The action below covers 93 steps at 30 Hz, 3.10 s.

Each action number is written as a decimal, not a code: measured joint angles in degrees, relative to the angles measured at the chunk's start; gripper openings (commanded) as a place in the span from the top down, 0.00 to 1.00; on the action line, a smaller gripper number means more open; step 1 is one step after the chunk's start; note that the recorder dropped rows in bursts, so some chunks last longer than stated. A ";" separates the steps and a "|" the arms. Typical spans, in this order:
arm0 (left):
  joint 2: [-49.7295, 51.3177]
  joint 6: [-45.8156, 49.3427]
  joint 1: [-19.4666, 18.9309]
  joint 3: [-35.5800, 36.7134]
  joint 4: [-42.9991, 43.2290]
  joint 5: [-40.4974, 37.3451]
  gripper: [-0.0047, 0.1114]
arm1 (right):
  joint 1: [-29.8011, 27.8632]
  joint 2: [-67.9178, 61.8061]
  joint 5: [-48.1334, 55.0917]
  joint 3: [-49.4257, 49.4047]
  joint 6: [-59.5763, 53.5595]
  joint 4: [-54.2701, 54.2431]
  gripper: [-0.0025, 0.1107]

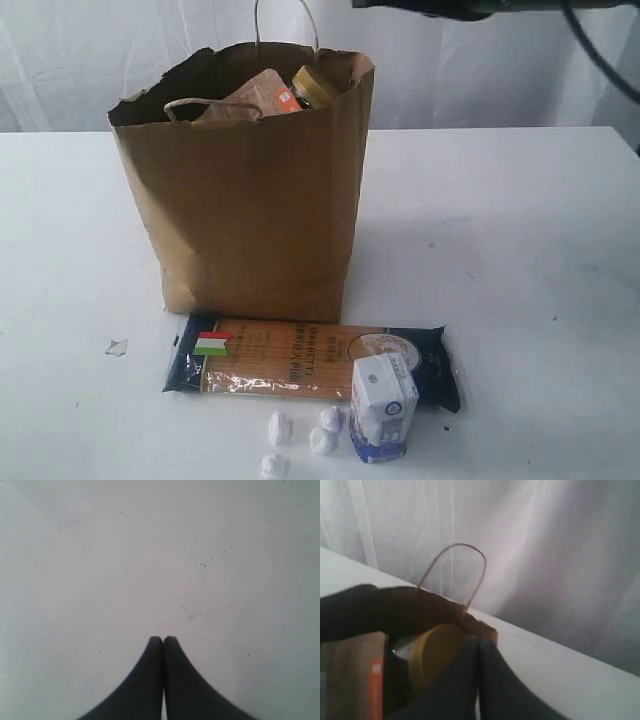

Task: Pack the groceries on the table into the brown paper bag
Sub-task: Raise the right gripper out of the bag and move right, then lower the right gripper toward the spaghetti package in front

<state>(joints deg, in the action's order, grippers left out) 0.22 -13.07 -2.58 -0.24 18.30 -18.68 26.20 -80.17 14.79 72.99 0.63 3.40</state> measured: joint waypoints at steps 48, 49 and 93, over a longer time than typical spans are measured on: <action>0.00 0.00 0.00 0.00 0.00 0.00 0.96 | -22.22 -4.82 34.10 -17.55 -49.66 -41.36 0.86; 0.00 0.00 0.00 0.00 0.00 0.00 0.96 | -21.96 -5.30 34.38 -17.55 -51.41 -41.94 0.82; 0.00 0.00 0.00 0.00 0.00 0.00 0.96 | 4.64 -12.66 13.65 -27.32 -61.43 -49.74 0.62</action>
<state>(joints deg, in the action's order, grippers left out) 0.22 -13.07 -2.58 -0.24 18.30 -18.68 30.84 -92.83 28.44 45.68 -60.81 -46.34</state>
